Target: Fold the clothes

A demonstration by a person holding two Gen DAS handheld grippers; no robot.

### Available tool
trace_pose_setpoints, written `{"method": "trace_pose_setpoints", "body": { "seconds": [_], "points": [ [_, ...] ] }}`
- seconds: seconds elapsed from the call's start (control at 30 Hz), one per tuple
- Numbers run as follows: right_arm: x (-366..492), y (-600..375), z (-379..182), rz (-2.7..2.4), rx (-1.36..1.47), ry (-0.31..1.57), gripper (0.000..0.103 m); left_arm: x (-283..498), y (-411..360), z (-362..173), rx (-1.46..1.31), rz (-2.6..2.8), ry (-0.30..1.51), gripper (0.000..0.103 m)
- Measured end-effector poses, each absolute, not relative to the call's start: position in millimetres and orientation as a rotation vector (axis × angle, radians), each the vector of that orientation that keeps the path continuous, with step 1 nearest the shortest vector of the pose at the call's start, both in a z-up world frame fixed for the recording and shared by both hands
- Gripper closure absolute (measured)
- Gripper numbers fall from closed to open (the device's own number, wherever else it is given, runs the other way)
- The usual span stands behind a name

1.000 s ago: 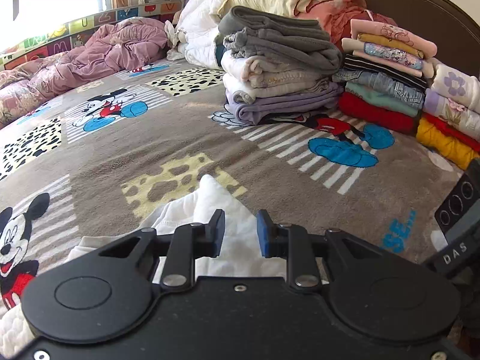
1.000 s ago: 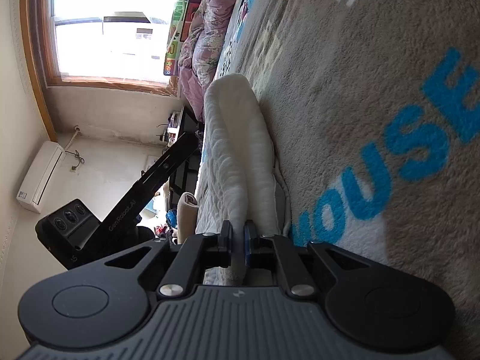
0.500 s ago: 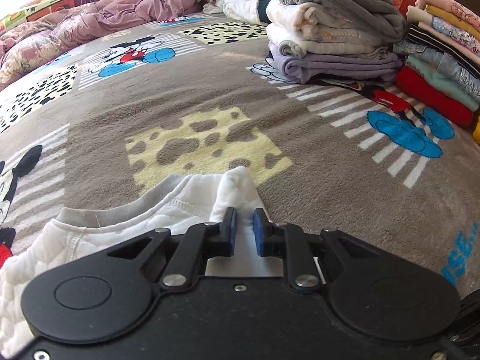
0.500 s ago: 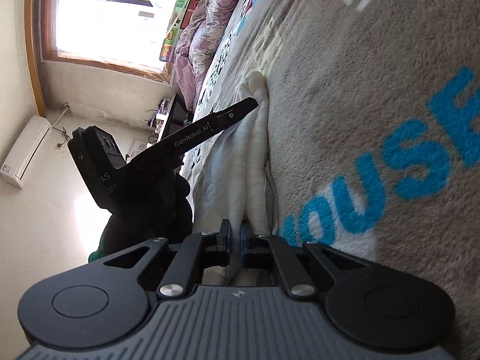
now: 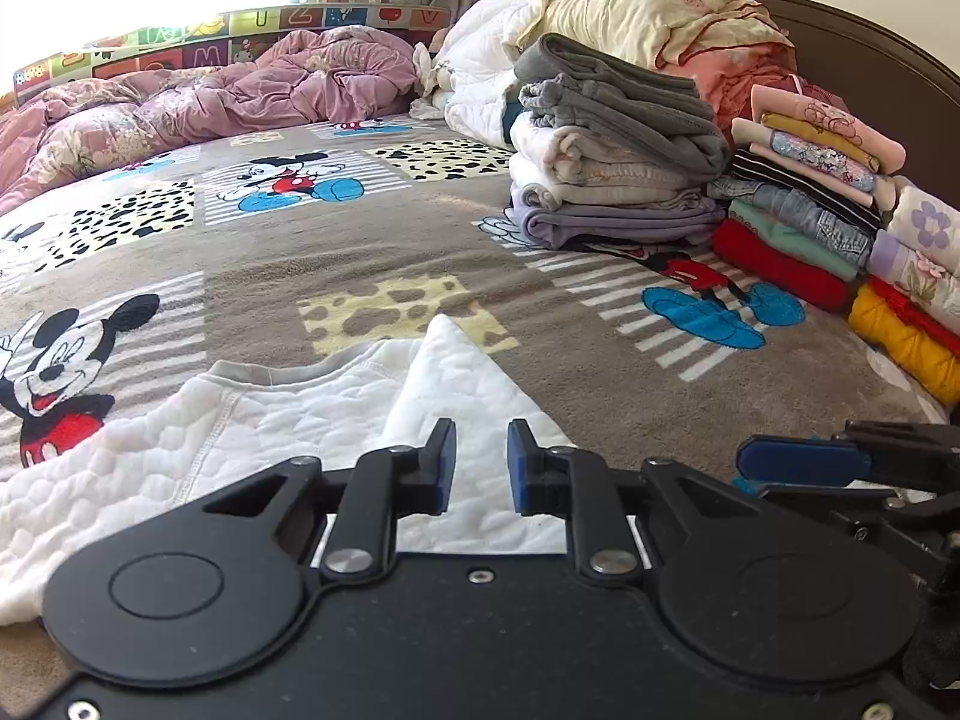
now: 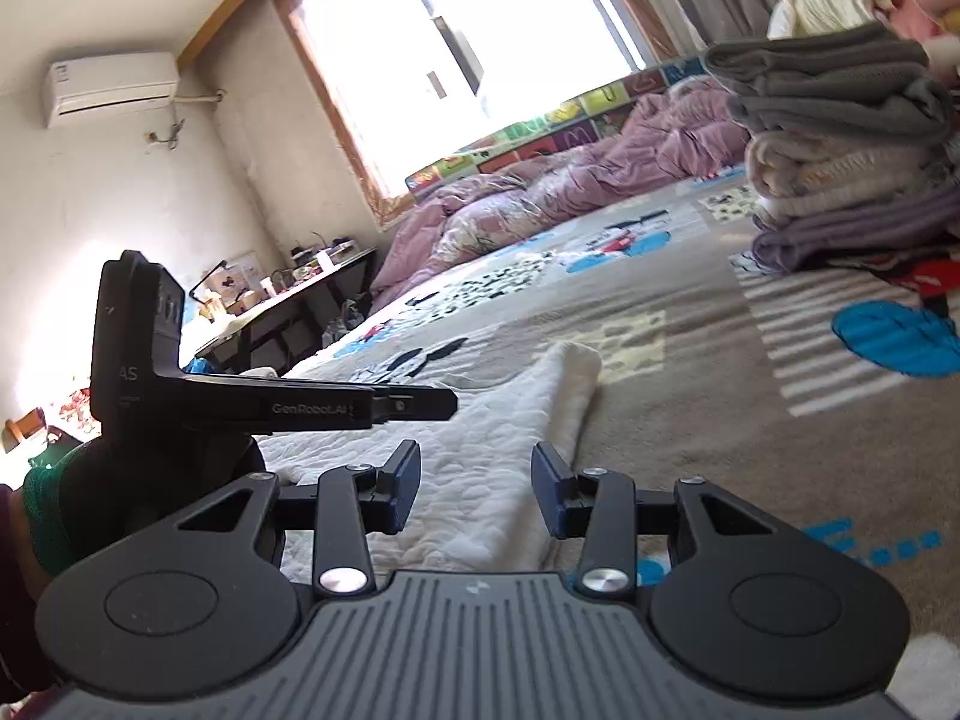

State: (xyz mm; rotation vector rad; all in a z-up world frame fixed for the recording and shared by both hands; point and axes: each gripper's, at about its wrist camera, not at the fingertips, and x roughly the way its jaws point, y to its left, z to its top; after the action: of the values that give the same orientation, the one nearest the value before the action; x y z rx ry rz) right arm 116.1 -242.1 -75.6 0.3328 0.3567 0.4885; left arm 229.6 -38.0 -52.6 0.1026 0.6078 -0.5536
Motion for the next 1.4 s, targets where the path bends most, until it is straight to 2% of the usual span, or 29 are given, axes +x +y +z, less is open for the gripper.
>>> {"method": "trace_pose_setpoints", "body": {
  "seconds": [0.1,0.17,0.2,0.4,0.47,0.5,0.53,0.57,0.73,0.9,1.4],
  "points": [
    [127.0,-220.8,-79.9,0.529,0.27,0.402,0.064,239.8,-38.4,-51.3,0.076,-0.53,0.606,0.085],
    [132.2,-215.3,-92.1,0.521,0.296,0.499,0.064,256.6,-40.4,-45.0,0.04,-0.52,0.609,0.068],
    [132.3,-214.4,-98.8,0.518,0.297,0.524,0.065,268.5,-41.9,-41.7,0.013,-0.519,0.619,0.066],
    [127.8,-212.1,-108.2,0.529,0.303,0.535,0.066,359.0,-73.9,-43.6,-0.083,-0.531,0.798,0.064],
    [128.3,-210.3,-112.3,0.534,0.297,0.538,0.066,378.3,-88.9,-52.8,-0.063,-0.537,0.884,0.068],
    [128.4,-210.3,-113.0,0.538,0.3,0.539,0.066,383.9,-92.8,-58.9,-0.047,-0.527,0.921,0.074],
    [129.3,-211.5,-114.0,0.541,0.31,0.542,0.066,387.6,-94.4,-65.2,-0.037,-0.504,0.952,0.092],
    [130.5,-213.7,-116.0,0.545,0.328,0.547,0.068,390.2,-91.5,-70.2,-0.068,-0.488,0.973,0.092],
    [133.5,-221.9,-121.2,0.556,0.396,0.565,0.071,388.7,-25.4,-115.5,-0.72,-0.349,1.037,0.094],
    [132.9,-219.9,-122.2,0.555,0.388,0.563,0.071,364.5,-4.6,-133.4,-1.014,-0.249,0.951,0.095],
    [129.9,-220.3,-124.1,0.552,0.385,0.548,0.072,360.2,-40.9,-111.1,-0.683,-0.071,0.931,0.091]
  ]
}}
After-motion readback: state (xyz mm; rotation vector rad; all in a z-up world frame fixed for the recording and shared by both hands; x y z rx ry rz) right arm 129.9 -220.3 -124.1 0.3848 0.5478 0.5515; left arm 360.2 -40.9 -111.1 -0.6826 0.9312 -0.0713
